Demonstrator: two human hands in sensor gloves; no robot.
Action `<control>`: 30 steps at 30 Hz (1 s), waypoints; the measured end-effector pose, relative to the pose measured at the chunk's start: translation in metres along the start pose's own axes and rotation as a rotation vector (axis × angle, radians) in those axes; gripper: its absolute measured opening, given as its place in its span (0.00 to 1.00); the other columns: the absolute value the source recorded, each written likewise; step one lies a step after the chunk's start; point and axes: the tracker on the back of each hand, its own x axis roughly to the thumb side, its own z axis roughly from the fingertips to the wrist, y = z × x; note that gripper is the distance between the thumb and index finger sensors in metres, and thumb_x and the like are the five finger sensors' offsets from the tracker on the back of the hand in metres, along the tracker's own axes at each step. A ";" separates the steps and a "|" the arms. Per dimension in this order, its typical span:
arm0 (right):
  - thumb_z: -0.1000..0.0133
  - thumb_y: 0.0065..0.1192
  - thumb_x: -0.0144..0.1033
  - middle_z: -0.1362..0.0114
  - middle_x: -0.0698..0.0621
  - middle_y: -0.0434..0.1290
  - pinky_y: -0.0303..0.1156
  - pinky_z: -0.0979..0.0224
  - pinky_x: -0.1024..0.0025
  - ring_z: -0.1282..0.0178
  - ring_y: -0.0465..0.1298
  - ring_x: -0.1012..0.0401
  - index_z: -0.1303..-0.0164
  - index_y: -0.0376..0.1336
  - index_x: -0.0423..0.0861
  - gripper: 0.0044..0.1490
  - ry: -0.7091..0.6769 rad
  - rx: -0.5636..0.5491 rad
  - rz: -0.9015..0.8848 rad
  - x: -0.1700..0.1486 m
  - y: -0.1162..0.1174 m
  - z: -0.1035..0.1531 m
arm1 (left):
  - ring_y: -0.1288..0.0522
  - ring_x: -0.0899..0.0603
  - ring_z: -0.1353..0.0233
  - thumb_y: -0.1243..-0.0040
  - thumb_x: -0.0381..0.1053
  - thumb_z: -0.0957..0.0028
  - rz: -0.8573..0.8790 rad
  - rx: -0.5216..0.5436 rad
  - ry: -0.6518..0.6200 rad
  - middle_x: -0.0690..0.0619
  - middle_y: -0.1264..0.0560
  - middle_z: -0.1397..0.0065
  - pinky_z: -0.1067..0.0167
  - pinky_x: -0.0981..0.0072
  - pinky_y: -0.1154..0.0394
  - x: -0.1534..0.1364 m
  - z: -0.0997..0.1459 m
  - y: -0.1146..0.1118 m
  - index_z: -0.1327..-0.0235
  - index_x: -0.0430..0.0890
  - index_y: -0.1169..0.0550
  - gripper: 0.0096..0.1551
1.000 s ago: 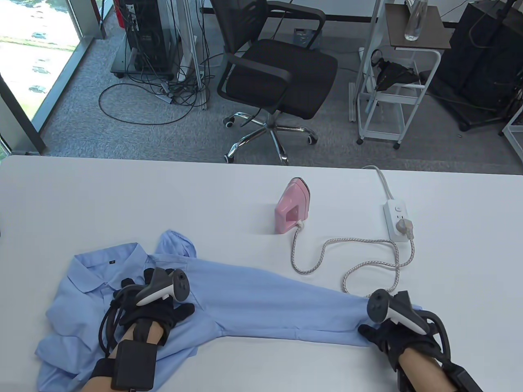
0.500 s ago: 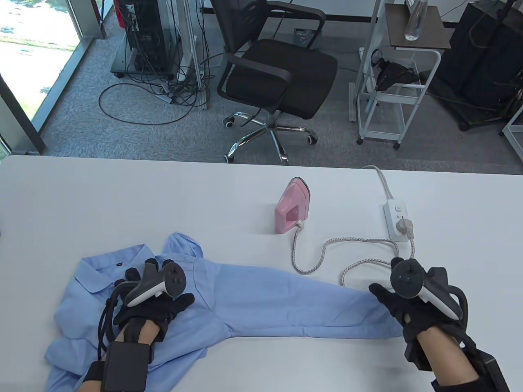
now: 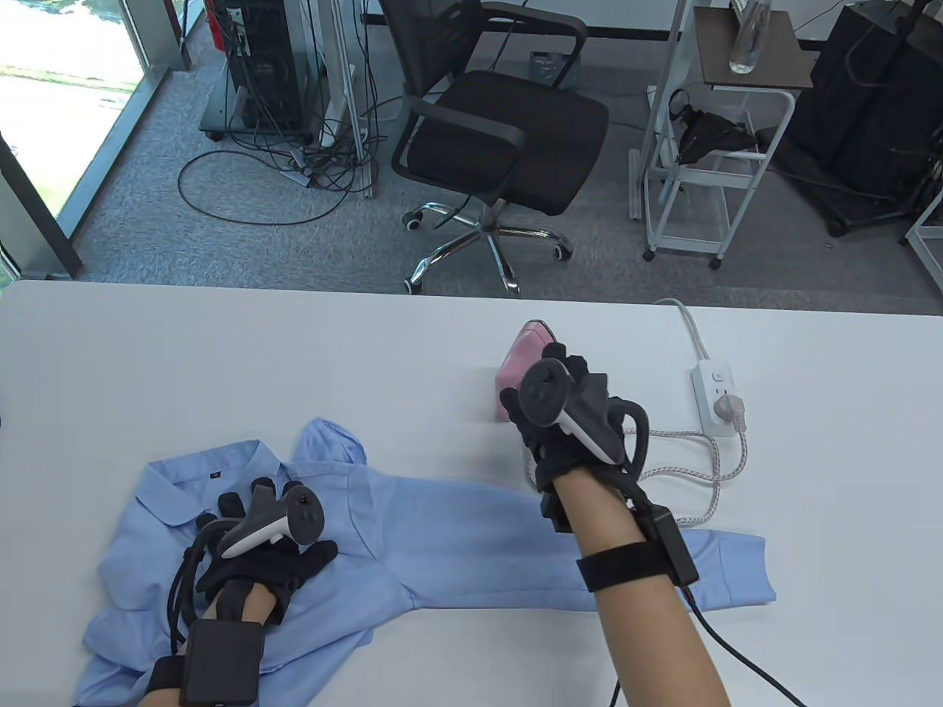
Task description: Iron long-sleeve shirt with electric iron on table
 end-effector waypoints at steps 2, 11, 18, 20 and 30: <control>0.39 0.49 0.69 0.16 0.30 0.57 0.64 0.30 0.27 0.29 0.70 0.32 0.15 0.40 0.33 0.62 0.078 -0.051 0.051 0.011 0.007 -0.010 | 0.66 0.08 0.26 0.75 0.77 0.47 -0.002 -0.002 0.001 0.23 0.78 0.23 0.39 0.08 0.62 0.000 0.001 0.000 0.23 0.38 0.79 0.64; 0.40 0.47 0.72 0.19 0.28 0.57 0.65 0.31 0.26 0.32 0.72 0.29 0.19 0.34 0.25 0.69 0.268 -0.061 -0.043 0.019 0.051 -0.048 | 0.66 0.08 0.26 0.75 0.77 0.47 -0.005 -0.008 -0.006 0.22 0.78 0.23 0.40 0.08 0.62 0.001 0.001 0.001 0.23 0.38 0.79 0.64; 0.34 0.54 0.57 0.28 0.38 0.67 0.66 0.31 0.29 0.35 0.77 0.38 0.19 0.42 0.27 0.55 0.276 -0.172 -0.178 0.006 0.066 -0.050 | 0.66 0.07 0.27 0.76 0.76 0.47 -0.003 -0.018 -0.014 0.22 0.79 0.24 0.41 0.08 0.63 0.001 0.001 0.001 0.23 0.38 0.80 0.64; 0.36 0.63 0.48 0.29 0.37 0.69 0.66 0.31 0.30 0.36 0.77 0.39 0.19 0.41 0.27 0.54 0.286 -0.188 -0.219 0.001 0.069 -0.049 | 0.66 0.07 0.27 0.76 0.76 0.47 -0.003 -0.017 -0.014 0.22 0.79 0.24 0.41 0.08 0.63 0.001 0.001 0.001 0.23 0.37 0.80 0.64; 0.38 0.70 0.45 0.27 0.43 0.67 0.70 0.29 0.36 0.33 0.77 0.44 0.19 0.39 0.32 0.56 0.239 -0.221 -0.466 -0.047 0.089 -0.030 | 0.66 0.07 0.27 0.76 0.76 0.47 -0.006 -0.011 -0.012 0.22 0.79 0.23 0.40 0.08 0.63 0.001 0.002 0.002 0.23 0.38 0.80 0.63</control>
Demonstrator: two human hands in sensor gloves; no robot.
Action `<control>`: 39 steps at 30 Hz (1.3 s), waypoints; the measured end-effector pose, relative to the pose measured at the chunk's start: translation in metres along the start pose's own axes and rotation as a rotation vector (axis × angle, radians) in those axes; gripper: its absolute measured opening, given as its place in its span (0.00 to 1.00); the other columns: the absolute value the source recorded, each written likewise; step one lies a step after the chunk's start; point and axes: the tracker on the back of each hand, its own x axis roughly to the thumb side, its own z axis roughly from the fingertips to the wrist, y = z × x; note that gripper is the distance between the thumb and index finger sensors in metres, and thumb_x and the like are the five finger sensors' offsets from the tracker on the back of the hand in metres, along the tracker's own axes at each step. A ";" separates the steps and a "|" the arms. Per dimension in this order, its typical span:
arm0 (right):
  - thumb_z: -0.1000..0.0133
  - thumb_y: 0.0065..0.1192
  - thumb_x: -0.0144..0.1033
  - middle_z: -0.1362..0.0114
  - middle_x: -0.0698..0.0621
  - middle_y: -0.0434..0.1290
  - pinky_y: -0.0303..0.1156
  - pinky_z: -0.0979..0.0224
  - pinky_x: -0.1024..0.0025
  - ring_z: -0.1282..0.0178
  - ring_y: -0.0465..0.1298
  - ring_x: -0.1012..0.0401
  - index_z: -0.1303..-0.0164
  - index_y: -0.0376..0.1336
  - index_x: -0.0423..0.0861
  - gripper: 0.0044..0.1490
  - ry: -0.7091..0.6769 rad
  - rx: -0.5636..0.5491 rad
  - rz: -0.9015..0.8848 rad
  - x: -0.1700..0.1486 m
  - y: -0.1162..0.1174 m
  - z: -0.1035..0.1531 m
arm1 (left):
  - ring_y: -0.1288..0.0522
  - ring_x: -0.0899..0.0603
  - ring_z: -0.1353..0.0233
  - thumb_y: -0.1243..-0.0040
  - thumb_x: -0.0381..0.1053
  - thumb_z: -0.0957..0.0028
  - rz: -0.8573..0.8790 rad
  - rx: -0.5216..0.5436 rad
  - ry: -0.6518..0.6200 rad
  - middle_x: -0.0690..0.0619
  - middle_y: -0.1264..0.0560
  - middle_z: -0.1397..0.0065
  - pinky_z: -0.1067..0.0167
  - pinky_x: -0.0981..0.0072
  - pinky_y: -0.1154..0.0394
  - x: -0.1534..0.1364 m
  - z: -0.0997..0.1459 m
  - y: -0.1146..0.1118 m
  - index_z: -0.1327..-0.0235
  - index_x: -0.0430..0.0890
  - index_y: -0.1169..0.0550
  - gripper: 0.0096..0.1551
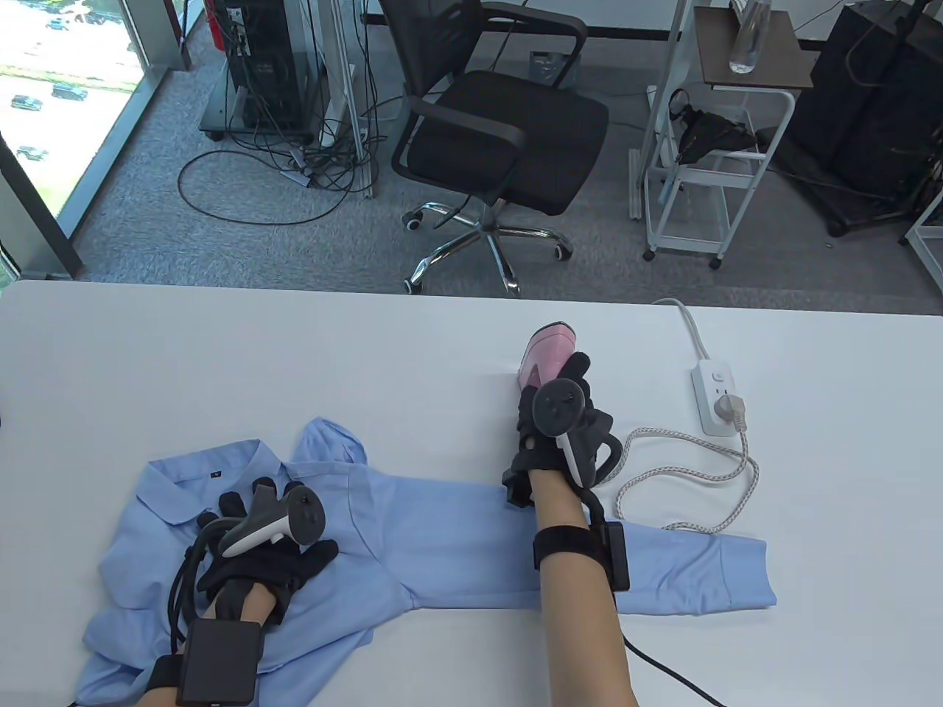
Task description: Iron long-sleeve shirt with electric iron on table
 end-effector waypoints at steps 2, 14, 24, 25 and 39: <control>0.38 0.70 0.45 0.28 0.44 0.70 0.71 0.30 0.38 0.33 0.77 0.44 0.20 0.42 0.30 0.54 0.048 0.016 -0.093 -0.009 -0.006 -0.001 | 0.66 0.07 0.27 0.76 0.76 0.47 0.000 0.000 0.000 0.22 0.79 0.23 0.40 0.08 0.63 0.000 0.000 0.000 0.23 0.38 0.80 0.63; 0.39 0.70 0.43 0.35 0.46 0.73 0.66 0.24 0.37 0.41 0.82 0.51 0.20 0.45 0.40 0.48 -0.297 -0.213 -0.651 0.001 -0.130 -0.026 | 0.66 0.07 0.27 0.76 0.76 0.47 -0.005 0.001 -0.006 0.22 0.79 0.23 0.40 0.08 0.63 0.001 0.001 -0.001 0.23 0.37 0.80 0.63; 0.35 0.63 0.41 0.37 0.40 0.73 0.69 0.27 0.37 0.50 0.81 0.49 0.18 0.47 0.38 0.43 -0.837 0.025 -0.476 0.101 -0.157 0.054 | 0.66 0.08 0.27 0.77 0.76 0.47 -0.006 -0.001 -0.005 0.22 0.79 0.23 0.40 0.08 0.63 0.001 0.002 -0.001 0.23 0.38 0.80 0.63; 0.35 0.63 0.42 0.40 0.39 0.74 0.72 0.30 0.39 0.54 0.82 0.50 0.18 0.49 0.37 0.42 -0.846 0.105 -0.446 0.108 -0.141 0.067 | 0.66 0.08 0.26 0.77 0.76 0.47 -0.005 0.000 -0.005 0.22 0.79 0.23 0.40 0.08 0.63 0.001 0.002 -0.001 0.23 0.38 0.80 0.63; 0.34 0.60 0.48 0.50 0.43 0.79 0.81 0.44 0.49 0.70 0.83 0.57 0.21 0.56 0.36 0.39 -0.642 0.682 0.150 0.125 0.028 0.154 | 0.66 0.08 0.26 0.77 0.76 0.47 -0.006 0.004 -0.004 0.22 0.79 0.23 0.40 0.08 0.63 0.001 0.002 -0.001 0.23 0.38 0.79 0.63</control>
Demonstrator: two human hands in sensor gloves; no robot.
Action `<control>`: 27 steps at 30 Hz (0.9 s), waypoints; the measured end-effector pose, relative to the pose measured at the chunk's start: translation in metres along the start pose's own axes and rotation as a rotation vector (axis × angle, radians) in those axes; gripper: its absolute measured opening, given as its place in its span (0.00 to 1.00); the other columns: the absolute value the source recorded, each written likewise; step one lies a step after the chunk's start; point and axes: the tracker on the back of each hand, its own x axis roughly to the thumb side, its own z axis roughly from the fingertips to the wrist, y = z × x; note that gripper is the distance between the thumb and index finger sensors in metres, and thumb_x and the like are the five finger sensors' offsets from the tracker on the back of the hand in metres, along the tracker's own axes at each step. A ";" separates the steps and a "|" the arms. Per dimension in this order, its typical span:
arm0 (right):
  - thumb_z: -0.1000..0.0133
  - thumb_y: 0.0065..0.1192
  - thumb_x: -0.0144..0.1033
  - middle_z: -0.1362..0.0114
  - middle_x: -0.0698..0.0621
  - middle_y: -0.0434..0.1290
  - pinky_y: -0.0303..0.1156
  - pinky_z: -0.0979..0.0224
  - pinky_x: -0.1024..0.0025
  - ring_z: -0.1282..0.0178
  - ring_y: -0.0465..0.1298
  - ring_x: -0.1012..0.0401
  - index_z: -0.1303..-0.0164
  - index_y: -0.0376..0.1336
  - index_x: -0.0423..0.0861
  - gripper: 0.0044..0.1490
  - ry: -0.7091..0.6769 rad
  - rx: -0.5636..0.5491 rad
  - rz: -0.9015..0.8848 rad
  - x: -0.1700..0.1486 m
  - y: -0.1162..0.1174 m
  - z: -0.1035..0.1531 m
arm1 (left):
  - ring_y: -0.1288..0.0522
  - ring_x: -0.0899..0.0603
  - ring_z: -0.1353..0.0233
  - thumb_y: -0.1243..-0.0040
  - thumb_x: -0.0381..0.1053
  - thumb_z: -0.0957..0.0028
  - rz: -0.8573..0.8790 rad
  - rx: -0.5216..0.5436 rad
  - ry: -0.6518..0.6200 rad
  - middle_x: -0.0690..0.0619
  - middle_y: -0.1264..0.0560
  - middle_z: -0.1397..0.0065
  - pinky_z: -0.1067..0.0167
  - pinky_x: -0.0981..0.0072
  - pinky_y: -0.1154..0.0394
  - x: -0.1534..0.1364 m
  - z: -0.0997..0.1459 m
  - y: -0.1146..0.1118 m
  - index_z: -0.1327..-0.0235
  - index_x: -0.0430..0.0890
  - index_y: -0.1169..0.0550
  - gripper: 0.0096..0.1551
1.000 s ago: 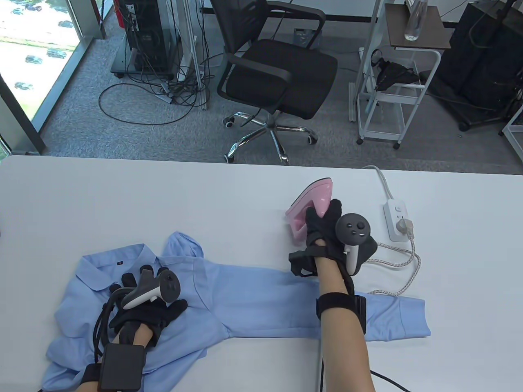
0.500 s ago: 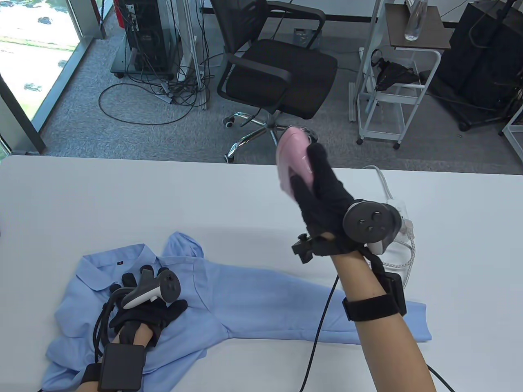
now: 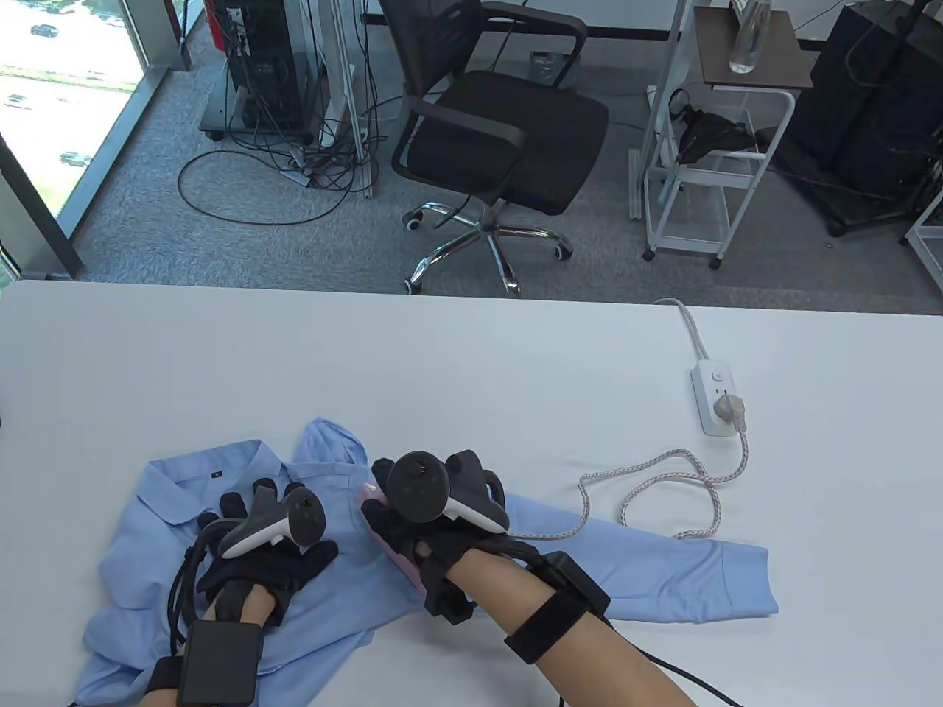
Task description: Iron long-sleeve shirt with electric iron on table
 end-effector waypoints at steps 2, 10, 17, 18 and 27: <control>0.34 0.60 0.48 0.50 0.42 0.79 0.81 0.44 0.49 0.70 0.83 0.56 0.21 0.56 0.36 0.39 0.033 0.035 0.018 -0.002 0.009 -0.005 | 0.66 0.08 0.26 0.77 0.76 0.47 0.000 0.000 0.000 0.22 0.79 0.23 0.40 0.08 0.63 0.000 0.000 0.000 0.23 0.37 0.79 0.63; 0.32 0.57 0.49 0.49 0.43 0.77 0.81 0.44 0.49 0.70 0.81 0.57 0.20 0.54 0.36 0.39 0.144 0.071 0.074 -0.006 0.019 -0.009 | 0.66 0.08 0.26 0.76 0.76 0.47 0.000 0.000 -0.001 0.22 0.78 0.23 0.40 0.08 0.63 0.000 0.000 0.000 0.23 0.38 0.79 0.63; 0.31 0.56 0.49 0.49 0.42 0.77 0.81 0.45 0.48 0.71 0.81 0.56 0.19 0.54 0.36 0.39 0.204 0.049 0.059 -0.017 0.017 0.001 | 0.66 0.08 0.26 0.77 0.76 0.47 -0.001 0.007 0.000 0.22 0.78 0.23 0.40 0.08 0.64 0.000 0.000 -0.001 0.23 0.38 0.79 0.63; 0.31 0.56 0.49 0.49 0.42 0.77 0.81 0.45 0.48 0.71 0.81 0.56 0.19 0.54 0.36 0.39 0.211 0.046 0.058 -0.020 0.016 0.003 | 0.66 0.08 0.26 0.77 0.76 0.47 0.000 0.008 0.000 0.22 0.78 0.22 0.40 0.08 0.64 0.000 0.000 -0.001 0.23 0.38 0.79 0.63; 0.31 0.56 0.49 0.50 0.43 0.76 0.81 0.46 0.48 0.71 0.81 0.56 0.19 0.53 0.36 0.39 0.283 0.021 0.057 -0.052 0.005 0.023 | 0.67 0.08 0.26 0.77 0.76 0.47 0.004 0.010 0.001 0.23 0.78 0.22 0.40 0.08 0.64 0.000 0.000 -0.002 0.22 0.38 0.79 0.63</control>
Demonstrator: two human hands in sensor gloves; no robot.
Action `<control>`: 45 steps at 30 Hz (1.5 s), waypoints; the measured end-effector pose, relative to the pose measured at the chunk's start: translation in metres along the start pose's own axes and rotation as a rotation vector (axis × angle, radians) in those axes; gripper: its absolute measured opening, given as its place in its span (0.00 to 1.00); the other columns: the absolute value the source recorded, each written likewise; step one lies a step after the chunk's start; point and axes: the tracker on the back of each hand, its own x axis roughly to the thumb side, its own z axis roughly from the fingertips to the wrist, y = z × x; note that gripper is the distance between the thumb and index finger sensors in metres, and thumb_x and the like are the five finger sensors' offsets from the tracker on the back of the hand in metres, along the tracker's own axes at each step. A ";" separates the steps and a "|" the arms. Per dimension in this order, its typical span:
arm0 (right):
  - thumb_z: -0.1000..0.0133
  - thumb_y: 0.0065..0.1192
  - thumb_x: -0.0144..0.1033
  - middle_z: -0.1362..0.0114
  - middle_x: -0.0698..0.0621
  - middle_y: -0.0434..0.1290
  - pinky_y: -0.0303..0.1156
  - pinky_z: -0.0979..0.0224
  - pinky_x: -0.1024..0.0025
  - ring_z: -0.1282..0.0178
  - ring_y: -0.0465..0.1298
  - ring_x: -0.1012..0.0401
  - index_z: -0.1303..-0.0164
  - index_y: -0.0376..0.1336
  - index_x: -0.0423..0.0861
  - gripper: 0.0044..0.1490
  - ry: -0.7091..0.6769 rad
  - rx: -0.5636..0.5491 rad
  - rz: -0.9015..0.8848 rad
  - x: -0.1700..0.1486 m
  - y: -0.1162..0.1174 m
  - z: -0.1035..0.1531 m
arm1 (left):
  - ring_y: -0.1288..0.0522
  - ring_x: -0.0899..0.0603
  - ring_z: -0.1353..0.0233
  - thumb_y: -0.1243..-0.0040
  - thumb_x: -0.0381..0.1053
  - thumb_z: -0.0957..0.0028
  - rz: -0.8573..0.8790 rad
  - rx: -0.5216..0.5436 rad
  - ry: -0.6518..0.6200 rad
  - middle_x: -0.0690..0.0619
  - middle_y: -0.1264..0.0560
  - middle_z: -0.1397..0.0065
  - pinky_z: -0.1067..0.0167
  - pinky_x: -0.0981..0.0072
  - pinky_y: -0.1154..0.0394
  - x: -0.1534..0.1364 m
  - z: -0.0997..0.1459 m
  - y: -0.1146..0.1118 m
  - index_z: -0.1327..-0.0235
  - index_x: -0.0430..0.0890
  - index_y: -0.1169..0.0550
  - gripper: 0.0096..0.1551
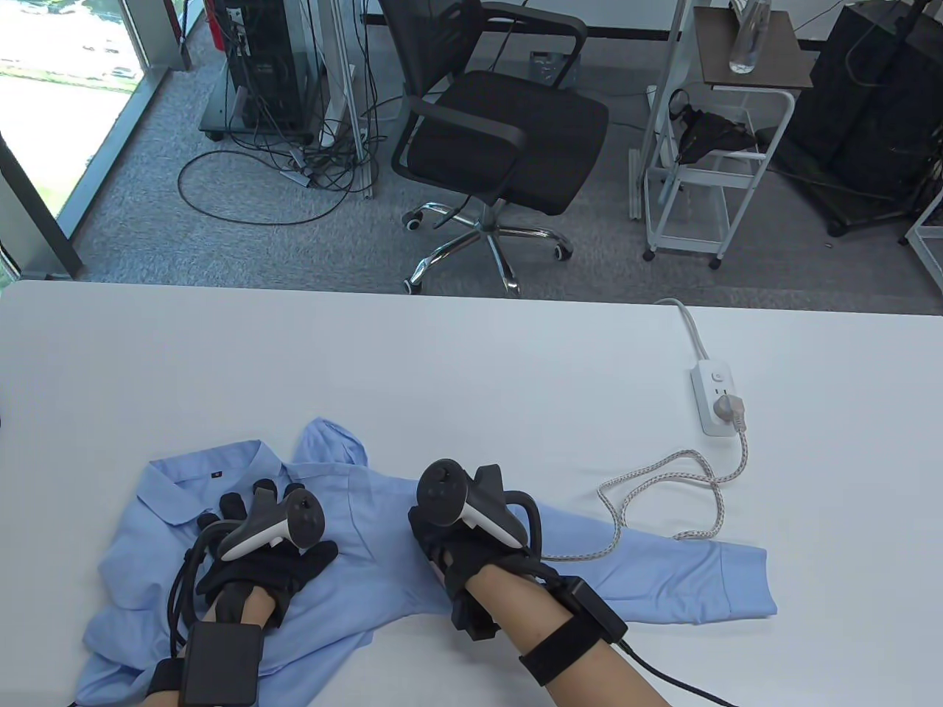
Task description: Iron long-sleeve shirt with electric iron on table
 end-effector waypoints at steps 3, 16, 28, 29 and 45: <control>0.31 0.56 0.49 0.50 0.43 0.76 0.81 0.46 0.48 0.71 0.80 0.56 0.19 0.53 0.36 0.40 0.038 -0.012 -0.005 -0.019 -0.005 0.005 | 0.67 0.08 0.26 0.77 0.76 0.47 0.005 -0.003 0.000 0.23 0.78 0.22 0.40 0.08 0.64 0.000 0.000 0.000 0.22 0.38 0.79 0.63; 0.32 0.56 0.49 0.51 0.43 0.76 0.81 0.46 0.47 0.72 0.80 0.56 0.19 0.53 0.35 0.40 0.216 -0.064 -0.032 -0.116 -0.029 0.033 | 0.69 0.07 0.28 0.78 0.75 0.47 0.022 -0.028 -0.002 0.21 0.79 0.23 0.41 0.07 0.64 0.000 -0.001 -0.001 0.24 0.37 0.81 0.62; 0.32 0.56 0.50 0.51 0.43 0.77 0.81 0.46 0.48 0.72 0.81 0.56 0.20 0.54 0.36 0.40 0.308 -0.082 -0.020 -0.181 -0.044 0.057 | 0.70 0.07 0.29 0.78 0.74 0.47 0.044 -0.041 -0.006 0.21 0.81 0.24 0.42 0.07 0.65 -0.001 -0.002 -0.001 0.25 0.36 0.81 0.62; 0.32 0.56 0.50 0.51 0.44 0.77 0.81 0.46 0.48 0.72 0.81 0.56 0.20 0.54 0.36 0.40 0.309 -0.083 -0.016 -0.183 -0.044 0.058 | 0.70 0.07 0.29 0.78 0.74 0.47 0.045 -0.042 -0.006 0.21 0.81 0.24 0.42 0.07 0.65 -0.001 -0.002 -0.001 0.25 0.36 0.82 0.62; 0.33 0.56 0.49 0.51 0.43 0.77 0.80 0.46 0.47 0.72 0.81 0.55 0.20 0.54 0.36 0.40 0.469 -0.134 0.014 -0.242 -0.061 0.076 | 0.71 0.07 0.29 0.78 0.74 0.47 0.059 -0.056 0.000 0.21 0.81 0.25 0.42 0.07 0.66 -0.001 -0.002 -0.001 0.25 0.37 0.82 0.62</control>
